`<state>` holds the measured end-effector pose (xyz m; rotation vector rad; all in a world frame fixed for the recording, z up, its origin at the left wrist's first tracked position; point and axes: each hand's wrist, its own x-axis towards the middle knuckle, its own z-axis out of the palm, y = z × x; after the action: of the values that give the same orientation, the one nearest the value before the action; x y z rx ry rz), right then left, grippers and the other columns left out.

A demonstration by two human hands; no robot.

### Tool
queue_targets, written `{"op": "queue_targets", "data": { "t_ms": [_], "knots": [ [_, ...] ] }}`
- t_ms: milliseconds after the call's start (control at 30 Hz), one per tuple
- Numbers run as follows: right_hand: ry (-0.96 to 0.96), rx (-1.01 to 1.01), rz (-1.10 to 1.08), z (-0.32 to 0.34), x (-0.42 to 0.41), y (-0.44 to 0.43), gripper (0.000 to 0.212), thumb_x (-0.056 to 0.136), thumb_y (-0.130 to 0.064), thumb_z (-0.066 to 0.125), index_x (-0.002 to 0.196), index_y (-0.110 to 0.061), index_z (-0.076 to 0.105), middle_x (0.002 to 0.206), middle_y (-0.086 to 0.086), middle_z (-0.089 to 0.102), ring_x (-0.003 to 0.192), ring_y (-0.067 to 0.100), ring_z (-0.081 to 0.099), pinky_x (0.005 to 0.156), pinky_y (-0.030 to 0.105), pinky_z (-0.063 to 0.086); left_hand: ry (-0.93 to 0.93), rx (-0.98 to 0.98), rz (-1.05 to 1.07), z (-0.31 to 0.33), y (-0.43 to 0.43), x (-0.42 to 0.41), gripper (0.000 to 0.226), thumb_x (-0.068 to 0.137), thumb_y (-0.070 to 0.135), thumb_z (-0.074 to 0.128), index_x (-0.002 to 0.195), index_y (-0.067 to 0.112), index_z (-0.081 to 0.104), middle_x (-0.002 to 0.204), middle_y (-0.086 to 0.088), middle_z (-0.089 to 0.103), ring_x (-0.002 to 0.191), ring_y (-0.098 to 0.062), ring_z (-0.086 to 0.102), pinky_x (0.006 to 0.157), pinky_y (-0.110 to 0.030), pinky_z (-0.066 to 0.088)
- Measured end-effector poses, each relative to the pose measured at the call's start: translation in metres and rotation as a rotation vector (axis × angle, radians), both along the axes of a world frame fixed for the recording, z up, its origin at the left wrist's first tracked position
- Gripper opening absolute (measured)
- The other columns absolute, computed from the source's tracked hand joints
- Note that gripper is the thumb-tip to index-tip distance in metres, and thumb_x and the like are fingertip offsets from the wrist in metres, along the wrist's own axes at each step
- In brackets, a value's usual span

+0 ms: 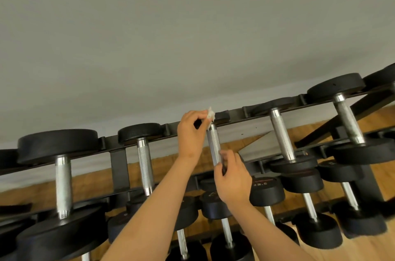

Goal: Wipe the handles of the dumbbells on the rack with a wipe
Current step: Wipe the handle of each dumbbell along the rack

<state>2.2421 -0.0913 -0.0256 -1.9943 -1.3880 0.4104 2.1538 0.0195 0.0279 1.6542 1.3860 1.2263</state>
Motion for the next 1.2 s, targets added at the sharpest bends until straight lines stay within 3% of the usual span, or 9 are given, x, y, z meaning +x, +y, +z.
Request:
{"op": "queue_targets", "data": {
  "t_ms": [67, 167, 367, 533, 667, 900, 1033, 1200],
  "knots": [
    [-0.002, -0.002, 0.001, 0.000, 0.000, 0.000, 0.024, 0.088, -0.023, 0.057, 0.112, -0.024, 0.057, 0.098, -0.007, 0.060, 0.080, 0.014, 0.060, 0.059, 0.026, 0.045, 0.006, 0.026, -0.003, -0.005, -0.002, -0.004, 0.012, 0.084, 0.008, 0.072, 0.093, 0.016, 0.070, 0.102, 0.004, 0.067, 0.101, -0.006, 0.060, 0.091, -0.013, 0.045],
    [-0.006, -0.020, 0.000, -0.001, 0.001, 0.000, 0.024, 0.089, -0.025, 0.056, 0.113, -0.024, 0.057, 0.099, -0.007, 0.061, 0.080, 0.014, 0.060, 0.059, 0.024, 0.043, 0.043, 0.015, -0.043, -0.001, 0.008, -0.008, 0.011, 0.083, 0.007, 0.074, 0.088, 0.016, 0.069, 0.093, 0.005, 0.066, 0.092, -0.006, 0.060, 0.086, -0.014, 0.047],
    [-0.002, -0.060, 0.007, 0.002, 0.002, 0.000, 0.025, 0.091, -0.028, 0.054, 0.116, -0.024, 0.056, 0.102, -0.007, 0.061, 0.084, 0.013, 0.060, 0.061, 0.021, 0.040, -0.235, -0.241, 0.102, 0.004, 0.012, 0.001, 0.007, 0.084, 0.008, 0.073, 0.084, 0.014, 0.067, 0.088, 0.005, 0.068, 0.087, -0.007, 0.064, 0.081, -0.019, 0.052],
    [0.002, -0.066, 0.002, 0.001, 0.001, 0.000, 0.024, 0.091, -0.026, 0.055, 0.115, -0.024, 0.056, 0.098, -0.007, 0.060, 0.078, 0.012, 0.059, 0.056, 0.018, 0.034, -0.195, -0.130, 0.084, -0.002, -0.002, -0.002, 0.017, 0.084, 0.008, 0.072, 0.083, 0.023, 0.066, 0.095, 0.007, 0.069, 0.095, -0.003, 0.064, 0.086, -0.018, 0.051],
    [0.001, -0.067, 0.002, 0.002, 0.001, 0.001, 0.024, 0.091, -0.027, 0.054, 0.115, -0.024, 0.055, 0.099, -0.007, 0.061, 0.078, 0.011, 0.058, 0.059, 0.021, 0.038, -0.119, -0.171, 0.062, 0.007, 0.015, -0.005, 0.007, 0.086, 0.010, 0.071, 0.082, 0.013, 0.066, 0.082, 0.010, 0.063, 0.078, 0.008, 0.057, 0.074, -0.007, 0.044],
    [0.008, -0.028, 0.000, 0.001, 0.001, 0.000, 0.029, 0.088, -0.034, 0.045, 0.112, -0.023, 0.057, 0.097, -0.007, 0.062, 0.078, 0.012, 0.060, 0.056, 0.017, 0.033, -0.313, -0.202, 0.204, -0.009, 0.001, 0.004, 0.006, 0.086, 0.011, 0.071, 0.084, 0.014, 0.067, 0.083, 0.007, 0.067, 0.079, 0.003, 0.061, 0.077, -0.012, 0.050],
    [0.015, -0.045, 0.001, 0.000, 0.002, -0.001, 0.023, 0.091, -0.025, 0.055, 0.113, -0.023, 0.057, 0.097, -0.007, 0.061, 0.078, 0.011, 0.059, 0.057, 0.015, 0.035, -0.337, -0.257, 0.281, -0.007, 0.017, 0.003, 0.010, 0.087, 0.016, 0.071, 0.079, 0.018, 0.065, 0.080, 0.006, 0.065, 0.078, -0.005, 0.061, 0.072, -0.014, 0.049],
    [0.021, -0.052, -0.005, 0.000, 0.002, -0.001, 0.023, 0.090, -0.025, 0.056, 0.113, -0.023, 0.057, 0.097, -0.008, 0.062, 0.079, 0.010, 0.060, 0.058, 0.006, 0.028, -0.342, -0.247, 0.330, -0.014, 0.006, -0.004, 0.010, 0.088, 0.011, 0.069, 0.079, 0.014, 0.065, 0.079, 0.005, 0.064, 0.077, -0.004, 0.060, 0.071, -0.010, 0.049]
  ]
}}
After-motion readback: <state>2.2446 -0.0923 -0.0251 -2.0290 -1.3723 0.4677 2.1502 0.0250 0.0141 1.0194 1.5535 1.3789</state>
